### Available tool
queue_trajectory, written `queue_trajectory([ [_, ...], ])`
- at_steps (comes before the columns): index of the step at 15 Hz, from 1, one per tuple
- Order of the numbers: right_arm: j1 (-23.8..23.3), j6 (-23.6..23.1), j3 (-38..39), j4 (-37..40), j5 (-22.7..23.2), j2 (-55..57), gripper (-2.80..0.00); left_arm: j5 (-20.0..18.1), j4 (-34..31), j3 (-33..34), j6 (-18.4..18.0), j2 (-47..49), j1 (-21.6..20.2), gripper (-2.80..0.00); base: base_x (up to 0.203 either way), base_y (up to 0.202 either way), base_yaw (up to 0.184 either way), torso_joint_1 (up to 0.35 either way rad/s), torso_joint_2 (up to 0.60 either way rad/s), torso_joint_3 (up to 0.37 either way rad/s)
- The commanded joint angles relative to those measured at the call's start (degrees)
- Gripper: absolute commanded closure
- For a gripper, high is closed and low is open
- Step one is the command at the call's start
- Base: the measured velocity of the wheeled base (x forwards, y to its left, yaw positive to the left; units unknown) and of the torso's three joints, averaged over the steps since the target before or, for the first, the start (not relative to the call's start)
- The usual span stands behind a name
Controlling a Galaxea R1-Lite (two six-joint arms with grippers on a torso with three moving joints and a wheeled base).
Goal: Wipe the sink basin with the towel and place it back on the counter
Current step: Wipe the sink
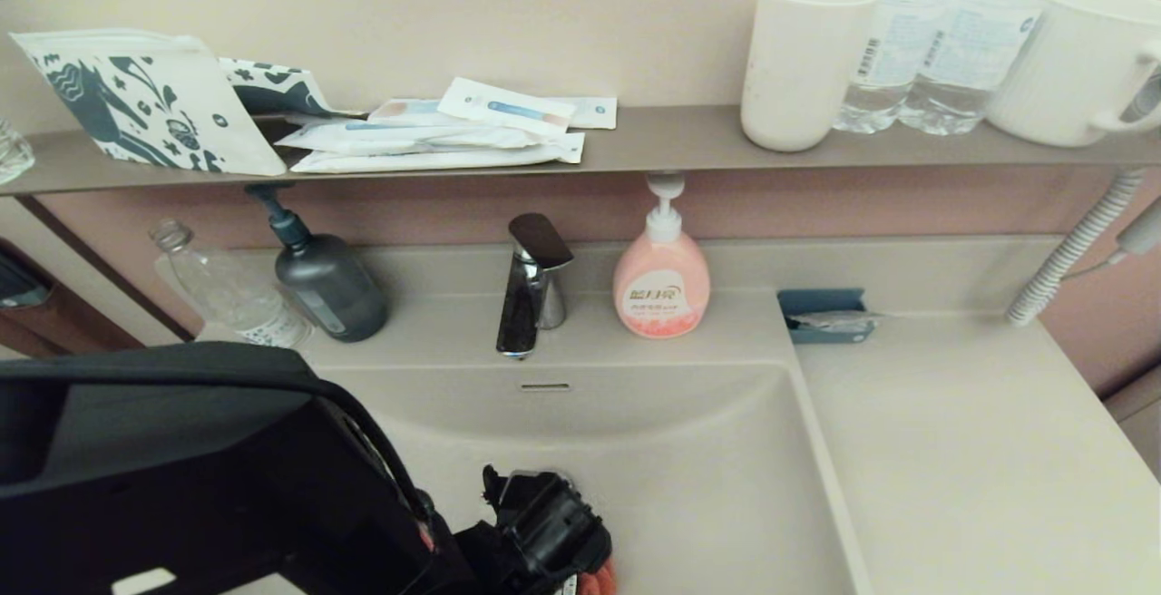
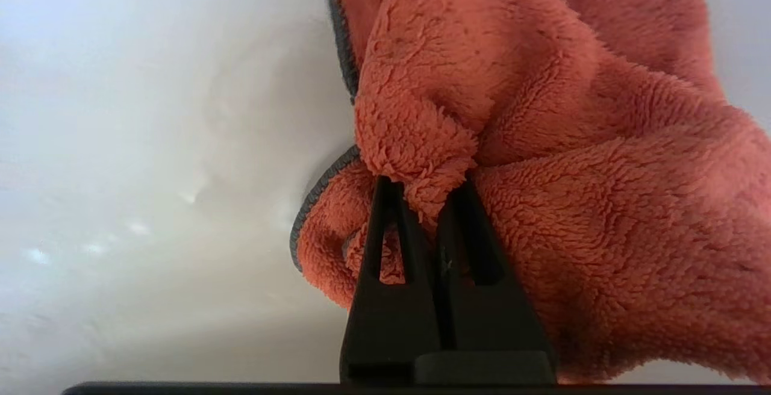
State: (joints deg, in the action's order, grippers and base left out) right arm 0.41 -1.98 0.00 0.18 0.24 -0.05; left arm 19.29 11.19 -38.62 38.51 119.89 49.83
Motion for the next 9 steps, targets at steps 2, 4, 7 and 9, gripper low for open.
queue_trajectory([
  [2, 0.0, 0.0, 0.0, 0.0, 0.0, 0.0, 0.00, 0.9, -4.8, -2.3, 1.0, -1.9, 1.9, 0.00, 0.000, 0.000, 0.000, 0.000, 0.00, 0.000],
  [4, 0.0, 0.0, 0.0, 0.0, 0.0, 0.0, 0.00, 1.1, -8.7, -2.7, 1.1, -4.6, 2.0, 0.00, 0.000, 0.000, 0.000, 0.000, 0.00, 0.000],
  [7, 0.0, 0.0, 0.0, 0.0, 0.0, 0.0, 0.00, 1.1, -13.0, -2.7, 1.9, -6.9, 1.9, 0.00, 0.000, 0.000, 0.000, 0.000, 0.00, 0.000],
  [9, 0.0, 0.0, 0.0, 0.0, 0.0, 0.0, 0.00, 1.2, -13.2, -1.7, 2.9, -6.7, 1.6, 0.00, 0.000, 0.000, 0.000, 0.000, 0.00, 0.000],
])
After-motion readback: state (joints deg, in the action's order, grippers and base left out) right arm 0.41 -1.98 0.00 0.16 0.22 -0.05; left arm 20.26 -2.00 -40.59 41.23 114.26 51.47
